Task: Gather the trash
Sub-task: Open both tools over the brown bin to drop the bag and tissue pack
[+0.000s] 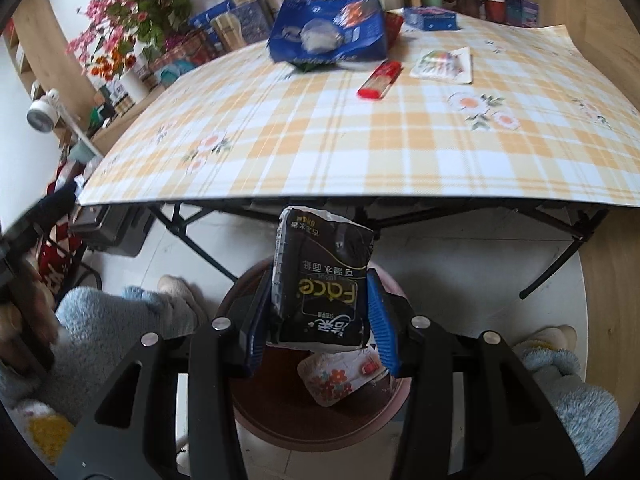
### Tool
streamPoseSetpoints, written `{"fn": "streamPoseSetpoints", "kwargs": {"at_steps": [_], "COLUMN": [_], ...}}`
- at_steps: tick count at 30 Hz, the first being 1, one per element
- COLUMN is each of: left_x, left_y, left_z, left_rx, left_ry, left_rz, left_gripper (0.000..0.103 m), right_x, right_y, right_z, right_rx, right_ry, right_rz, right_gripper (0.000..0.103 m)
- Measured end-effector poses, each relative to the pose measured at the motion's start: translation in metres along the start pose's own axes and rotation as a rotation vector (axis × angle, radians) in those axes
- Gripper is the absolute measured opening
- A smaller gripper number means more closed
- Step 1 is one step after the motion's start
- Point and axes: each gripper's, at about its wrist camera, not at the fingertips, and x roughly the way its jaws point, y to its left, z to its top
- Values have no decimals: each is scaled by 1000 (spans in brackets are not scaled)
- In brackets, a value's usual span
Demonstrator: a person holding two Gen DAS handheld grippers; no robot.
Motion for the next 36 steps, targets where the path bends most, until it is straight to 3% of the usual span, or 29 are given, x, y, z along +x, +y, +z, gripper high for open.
{"fn": "streamPoseSetpoints", "kwargs": {"at_steps": [10, 14, 25, 26, 27, 29, 32, 36], "left_x": [-17, -17, -10, -8, -7, -5, -2, -1], "left_y": [9, 11, 10, 11, 12, 12, 10, 10], "left_z": [-26, -29, -37, -37, -38, -38, -38, -39], "left_rx": [-7, -42, -34, -40, -42, -43, -34, -34], "left_ry": [-37, -32, 9, 18, 23, 30, 42, 49], "left_rz": [77, 48, 88, 88, 85, 74, 69, 70], "left_gripper": [97, 97, 97, 97, 97, 97, 97, 97], "right_x": [17, 22, 23, 23, 22, 19, 14, 6], "right_y": [22, 24, 26, 26, 28, 31, 32, 27], "right_z": [-9, -12, -13, -13, -12, -11, -9, -5], "right_rx": [-89, -99, -113, -116, -124, -137, -145, -118], "right_ry": [64, 84, 82, 81, 74, 52, 23, -20], "right_rz": [-26, -36, -47, -45, -44, -49, -62, -85], "right_gripper": [46, 47, 48, 53, 65, 76, 89, 97]}}
